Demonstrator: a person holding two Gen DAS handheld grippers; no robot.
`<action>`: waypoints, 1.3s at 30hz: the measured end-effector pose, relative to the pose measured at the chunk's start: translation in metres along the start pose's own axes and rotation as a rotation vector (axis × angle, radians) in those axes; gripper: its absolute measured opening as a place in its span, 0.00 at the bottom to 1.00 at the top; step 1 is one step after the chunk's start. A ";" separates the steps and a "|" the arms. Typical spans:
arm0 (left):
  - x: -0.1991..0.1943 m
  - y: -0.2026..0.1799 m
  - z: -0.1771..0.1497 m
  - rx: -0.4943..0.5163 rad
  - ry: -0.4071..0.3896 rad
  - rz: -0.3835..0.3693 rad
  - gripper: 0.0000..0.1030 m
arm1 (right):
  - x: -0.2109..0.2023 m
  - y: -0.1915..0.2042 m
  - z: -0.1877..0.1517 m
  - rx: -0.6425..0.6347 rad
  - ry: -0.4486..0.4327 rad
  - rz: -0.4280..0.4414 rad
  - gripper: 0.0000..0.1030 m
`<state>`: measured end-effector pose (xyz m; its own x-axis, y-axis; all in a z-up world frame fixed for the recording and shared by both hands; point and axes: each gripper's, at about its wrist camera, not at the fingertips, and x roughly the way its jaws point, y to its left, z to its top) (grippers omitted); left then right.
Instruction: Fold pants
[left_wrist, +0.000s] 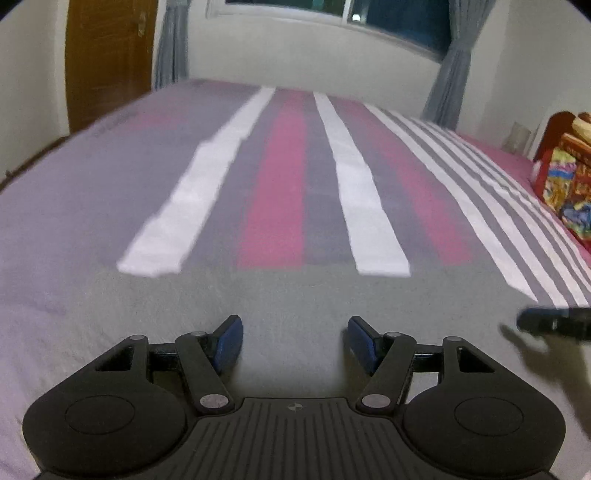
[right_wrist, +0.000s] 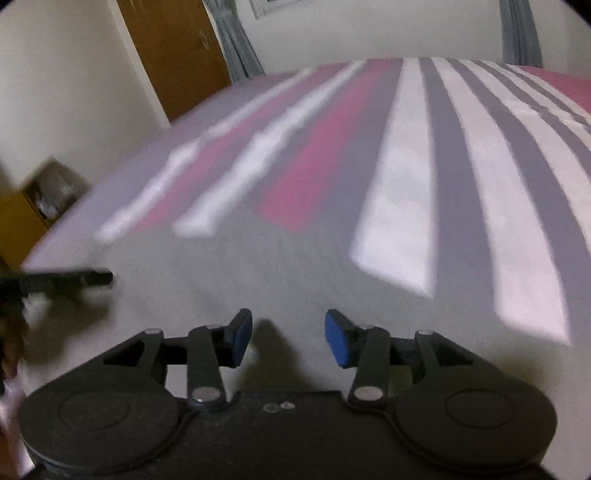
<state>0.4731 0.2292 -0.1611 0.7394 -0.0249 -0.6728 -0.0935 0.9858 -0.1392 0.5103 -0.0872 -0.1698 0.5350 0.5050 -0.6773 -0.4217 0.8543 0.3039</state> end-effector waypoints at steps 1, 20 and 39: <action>0.007 0.004 0.002 -0.009 0.014 0.004 0.62 | 0.006 0.006 0.006 -0.009 -0.010 0.008 0.42; -0.030 0.015 -0.055 -0.052 0.049 -0.025 0.62 | -0.220 -0.273 -0.100 0.433 -0.147 -0.277 0.18; -0.058 -0.002 -0.081 -0.031 0.080 0.119 0.64 | -0.369 -0.325 -0.234 0.937 -0.507 -0.292 0.24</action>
<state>0.3767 0.2148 -0.1809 0.6663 0.0775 -0.7417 -0.1987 0.9771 -0.0764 0.2783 -0.5797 -0.1752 0.8519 0.0772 -0.5180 0.3774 0.5953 0.7093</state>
